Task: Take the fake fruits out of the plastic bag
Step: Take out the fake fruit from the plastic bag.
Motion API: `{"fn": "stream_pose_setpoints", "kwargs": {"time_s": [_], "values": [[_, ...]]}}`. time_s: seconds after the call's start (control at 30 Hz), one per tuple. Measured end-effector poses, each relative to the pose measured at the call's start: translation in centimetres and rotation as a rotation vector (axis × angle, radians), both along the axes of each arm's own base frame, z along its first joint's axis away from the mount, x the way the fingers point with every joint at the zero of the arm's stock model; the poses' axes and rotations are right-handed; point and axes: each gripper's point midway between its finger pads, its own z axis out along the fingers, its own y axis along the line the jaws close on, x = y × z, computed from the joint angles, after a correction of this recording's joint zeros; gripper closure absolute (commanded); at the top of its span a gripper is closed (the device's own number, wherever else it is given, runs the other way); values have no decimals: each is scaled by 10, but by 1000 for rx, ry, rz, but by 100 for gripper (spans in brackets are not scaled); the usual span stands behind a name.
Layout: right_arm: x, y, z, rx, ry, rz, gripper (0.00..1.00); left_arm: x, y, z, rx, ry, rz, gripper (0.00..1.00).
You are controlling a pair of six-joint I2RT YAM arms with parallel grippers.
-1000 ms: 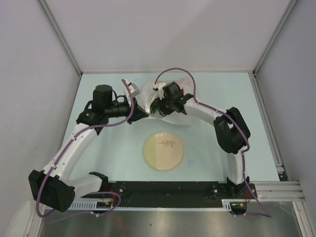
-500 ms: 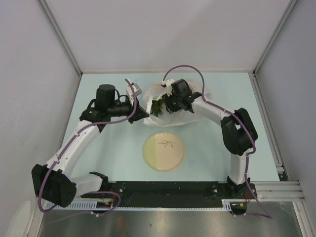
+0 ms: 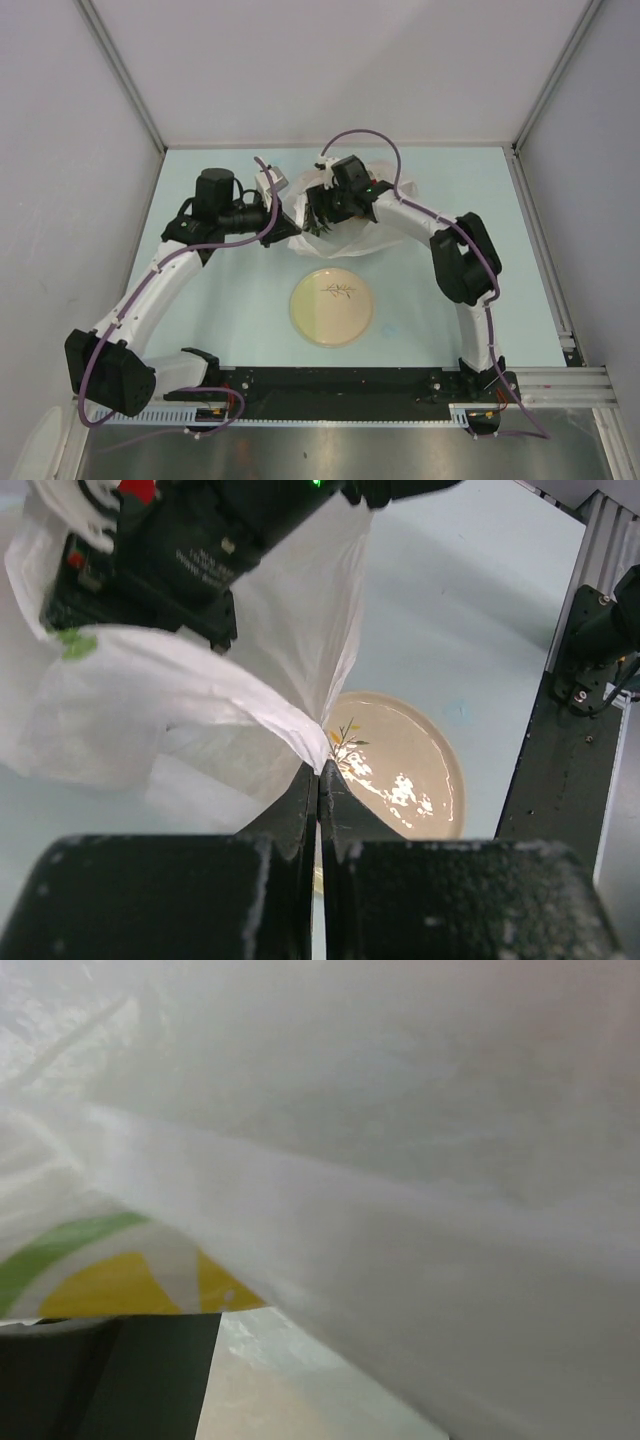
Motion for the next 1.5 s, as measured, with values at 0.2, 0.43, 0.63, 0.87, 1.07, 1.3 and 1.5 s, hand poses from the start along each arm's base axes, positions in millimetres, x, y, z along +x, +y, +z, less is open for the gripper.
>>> {"fn": "stream_pose_setpoints", "kwargs": {"time_s": [0.2,0.43,0.63,0.87,1.07,1.3,1.5], "values": [[-12,10,-36,-81,39,-13,68,2,1,2,3,-8,10,99],[0,-1,-40,-124,-9,8,96,8,2,4,4,-26,33,100],[-8,-15,-16,-161,-45,117,100,26,5,1,26,-58,95,100],[-10,-39,71,-206,-214,274,100,52,11,-11,71,-73,182,100],[-21,-65,111,-265,-259,431,100,84,10,-6,86,-100,239,100],[-37,-93,143,-214,-186,573,100,120,8,9,92,-172,292,100],[-64,-91,139,-193,-159,691,100,155,4,0,116,-182,329,100]]}}
